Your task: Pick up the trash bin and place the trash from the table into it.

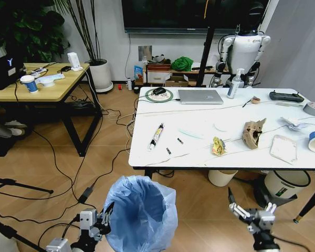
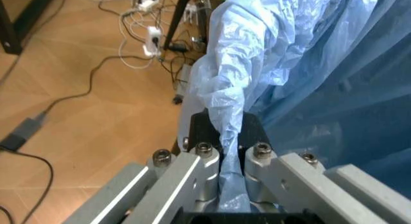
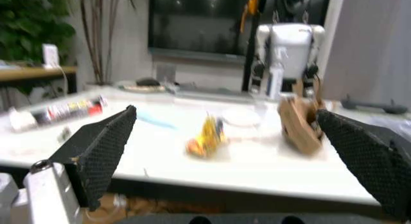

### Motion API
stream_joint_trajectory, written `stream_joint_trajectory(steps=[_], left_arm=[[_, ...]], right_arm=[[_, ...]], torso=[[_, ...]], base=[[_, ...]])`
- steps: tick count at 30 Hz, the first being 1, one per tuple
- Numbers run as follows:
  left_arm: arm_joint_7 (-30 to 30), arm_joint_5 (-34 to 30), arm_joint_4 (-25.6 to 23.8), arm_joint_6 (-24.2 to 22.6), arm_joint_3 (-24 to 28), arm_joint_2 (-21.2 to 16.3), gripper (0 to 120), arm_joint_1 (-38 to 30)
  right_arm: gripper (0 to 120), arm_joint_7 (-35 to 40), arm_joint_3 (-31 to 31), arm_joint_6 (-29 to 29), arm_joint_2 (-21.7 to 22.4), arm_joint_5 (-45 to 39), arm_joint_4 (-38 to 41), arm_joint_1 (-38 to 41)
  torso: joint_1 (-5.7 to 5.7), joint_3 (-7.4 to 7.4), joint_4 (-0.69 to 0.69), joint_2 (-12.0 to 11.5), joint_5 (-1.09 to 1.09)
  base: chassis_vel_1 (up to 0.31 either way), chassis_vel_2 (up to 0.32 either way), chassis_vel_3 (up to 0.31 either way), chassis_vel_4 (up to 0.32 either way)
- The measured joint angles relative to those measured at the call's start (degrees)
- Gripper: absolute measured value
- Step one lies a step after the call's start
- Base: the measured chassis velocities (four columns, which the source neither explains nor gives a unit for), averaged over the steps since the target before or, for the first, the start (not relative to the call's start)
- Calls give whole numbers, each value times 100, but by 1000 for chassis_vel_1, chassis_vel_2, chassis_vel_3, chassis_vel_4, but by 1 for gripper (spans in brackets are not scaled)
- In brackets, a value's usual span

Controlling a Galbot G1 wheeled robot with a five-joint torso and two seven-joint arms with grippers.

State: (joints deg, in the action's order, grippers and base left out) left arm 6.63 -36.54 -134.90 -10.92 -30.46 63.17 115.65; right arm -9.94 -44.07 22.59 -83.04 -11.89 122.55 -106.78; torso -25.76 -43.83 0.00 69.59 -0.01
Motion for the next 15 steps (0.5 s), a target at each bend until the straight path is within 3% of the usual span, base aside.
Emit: stream_joint_trajectory(steps=[8, 15], left_arm=[[-22, 1, 3, -53, -55, 11, 0, 59], [-21, 0, -54, -53, -131, 22, 0, 177]], right_arm=[[100, 336, -46, -719, 956, -906, 775, -51], [100, 570, -45, -785, 1313, -1084, 831, -53]], torso=[[7, 8, 1, -13, 0], [8, 10, 1, -17, 0]], base=[[0, 0, 0, 0], [0, 0, 0, 0]])
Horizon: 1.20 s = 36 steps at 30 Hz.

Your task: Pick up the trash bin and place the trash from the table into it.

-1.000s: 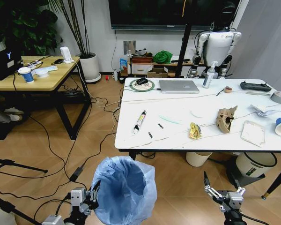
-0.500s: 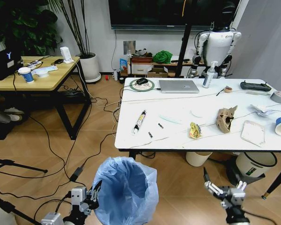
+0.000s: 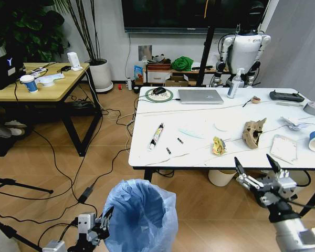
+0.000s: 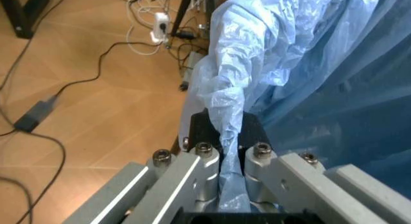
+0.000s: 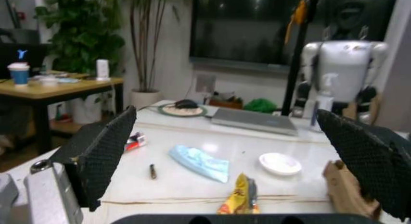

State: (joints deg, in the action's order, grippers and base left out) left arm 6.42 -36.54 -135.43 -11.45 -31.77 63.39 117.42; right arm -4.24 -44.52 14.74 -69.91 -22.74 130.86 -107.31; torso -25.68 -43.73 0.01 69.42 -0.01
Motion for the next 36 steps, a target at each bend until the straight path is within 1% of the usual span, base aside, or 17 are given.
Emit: stream_joint_trajectory(steps=[1, 2, 3, 4, 5, 6, 8, 9, 11, 12, 13, 15, 16, 20, 24, 27, 36], left_arm=[[-3, -3, -24, 0, -20, 2, 0, 41], [-20, -8, -62, 3, -64, 10, 0, 109], [-20, -8, -62, 3, -64, 10, 0, 109], [-44, -8, -102, 8, -109, 28, 0, 188], [-77, -11, -142, 11, -181, 73, 0, 329], [-92, 14, -145, 19, -224, 116, 0, 392], [-154, 164, -185, 57, -317, 314, 0, 566], [-154, 164, -185, 57, -317, 314, 0, 566], [-181, 295, -250, 84, -382, 496, 0, 692], [-202, 354, -282, 98, -419, 589, 0, 768], [-216, 396, -300, 100, -434, 650, 0, 810], [-238, 459, -332, 102, -439, 721, 0, 893], [-238, 459, -332, 102, -439, 721, 0, 893], [-257, 466, -353, 103, -537, 669, 0, 960], [-260, 434, -388, 110, -646, 617, 0, 1038], [-271, 286, -404, 113, -981, 460, 0, 1077], [-418, -231, -350, 43, -1621, -6, 0, 1148]], right_arm=[[100, 91, 0, 0, 133, -33, 0, 5], [100, 228, 1, 4, 435, -95, -1, 46], [100, 228, 1, 4, 435, -95, -1, 46], [100, 290, 4, 2, 742, -188, -19, 100], [100, 319, 47, -170, 1207, -487, -51, 225], [100, 334, 88, -377, 1421, -711, -57, 335], [100, 570, 410, -985, 2007, -1245, -229, 965], [100, 570, 410, -985, 2007, -1245, -229, 965], [100, 660, 796, -1392, 2405, -1742, -495, 1699], [100, 685, 1142, -1706, 2582, -2218, -642, 2219], [100, 706, 1400, -1910, 2631, -2472, -741, 2562], [100, 712, 1962, -2178, 2622, -2656, -1012, 3147], [100, 712, 1962, -2178, 2622, -2656, -1012, 3147], [100, 677, 2904, -2211, 2592, -2461, -1376, 3801], [100, 730, 3471, -2229, 2362, -2286, -1645, 4347], [100, 795, 3966, -2350, 2106, -2162, -1956, 4865], [100, 804, 4519, -2421, 1718, -1917, -2477, 5348]], torso=[[0, 1, 0, -1, 0], [2, 2, 1, -2, -1], [2, 2, 1, -2, -1], [3, 3, -1, -4, 0], [4, 4, 0, -7, -1], [4, 5, 0, -7, -1], [5, 6, 0, -12, -2], [5, 6, 0, -12, -2], [6, 7, -1, -14, -2], [6, 8, -2, -16, -1], [6, 8, -3, -17, 0], [8, 10, -2, -18, 1], [8, 10, -2, -18, 1], [9, 12, 1, -20, 3], [9, 12, -1, -22, 2], [9, 13, -2, -23, 3], [11, 14, -1, -24, 3]], base=[[0, 0, 0, 0], [0, 0, 0, 0], [0, 0, 0, 0], [0, 0, 0, 0], [0, 0, 0, 0], [0, 0, 0, 0], [0, 0, 0, 0], [0, 0, 0, 0], [0, 0, 0, 0], [0, 0, 0, 0], [0, 0, 0, 0], [0, 0, 0, 0], [0, 0, 0, 0], [0, 0, 0, 0], [0, 0, 0, 0], [0, 0, 0, 0], [0, 0, 0, 0]])
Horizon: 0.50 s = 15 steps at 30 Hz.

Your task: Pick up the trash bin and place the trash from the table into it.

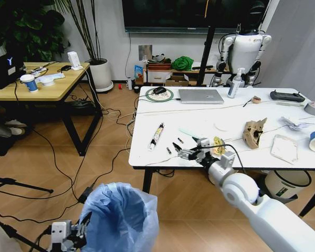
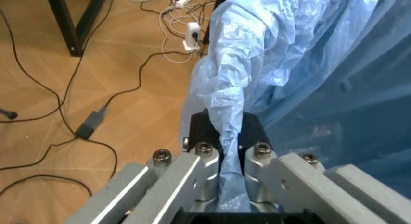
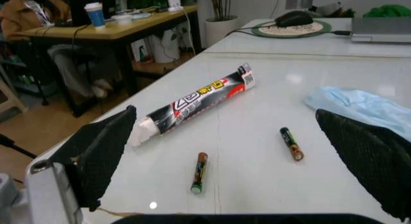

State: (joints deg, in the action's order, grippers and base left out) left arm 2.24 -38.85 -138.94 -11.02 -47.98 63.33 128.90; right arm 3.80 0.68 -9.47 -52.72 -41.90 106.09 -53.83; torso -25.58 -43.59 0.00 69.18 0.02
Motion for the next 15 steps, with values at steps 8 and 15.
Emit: stream_joint_trajectory(steps=[8, 15], left_arm=[[-212, -370, 44, -66, -582, -686, 0, 276], [-240, -517, 45, -75, -573, -767, 0, 136]], right_arm=[[100, -11, 180, -35, -552, 441, -507, 155], [100, 250, 359, -191, -795, 859, -785, 96]], torso=[[1, 1, 1, -1, 0], [1, 1, 1, -2, 0]], base=[[0, 0, 0, 0], [0, 0, 0, 0]])
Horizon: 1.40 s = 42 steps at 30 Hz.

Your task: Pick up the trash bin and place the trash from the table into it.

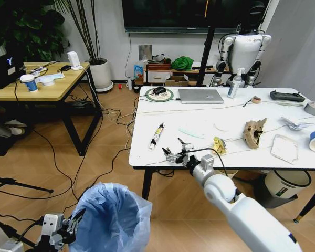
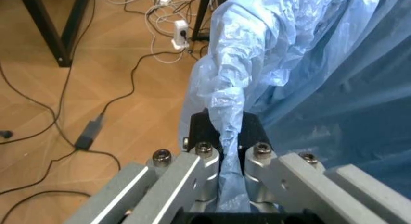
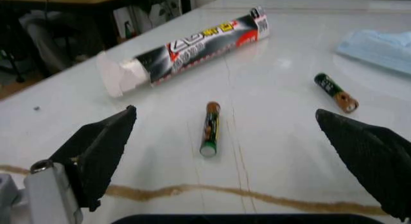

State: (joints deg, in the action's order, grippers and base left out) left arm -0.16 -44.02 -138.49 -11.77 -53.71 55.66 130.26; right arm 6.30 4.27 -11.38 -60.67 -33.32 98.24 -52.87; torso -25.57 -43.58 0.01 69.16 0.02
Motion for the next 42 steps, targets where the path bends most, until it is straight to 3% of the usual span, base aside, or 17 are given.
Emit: stream_joint_trajectory(steps=[8, 27, 42], left_arm=[[4, 60, 76, 11, 216, 101, 0, -186], [117, 99, 93, 0, 389, 183, 0, -338], [168, 38, 88, -7, 382, 174, 0, -375]], right_arm=[[100, 675, 259, -741, 241, -100, 392, 172], [98, 800, 584, -741, 189, -261, 284, 480], [45, 818, 578, -763, 299, -268, 310, 386]], torso=[[1, 1, 0, 0, 0], [1, 1, -1, -1, -1], [1, 2, 0, -1, -2]], base=[[0, 0, 0, 0], [0, 0, 0, 0], [0, 0, 0, 0]])
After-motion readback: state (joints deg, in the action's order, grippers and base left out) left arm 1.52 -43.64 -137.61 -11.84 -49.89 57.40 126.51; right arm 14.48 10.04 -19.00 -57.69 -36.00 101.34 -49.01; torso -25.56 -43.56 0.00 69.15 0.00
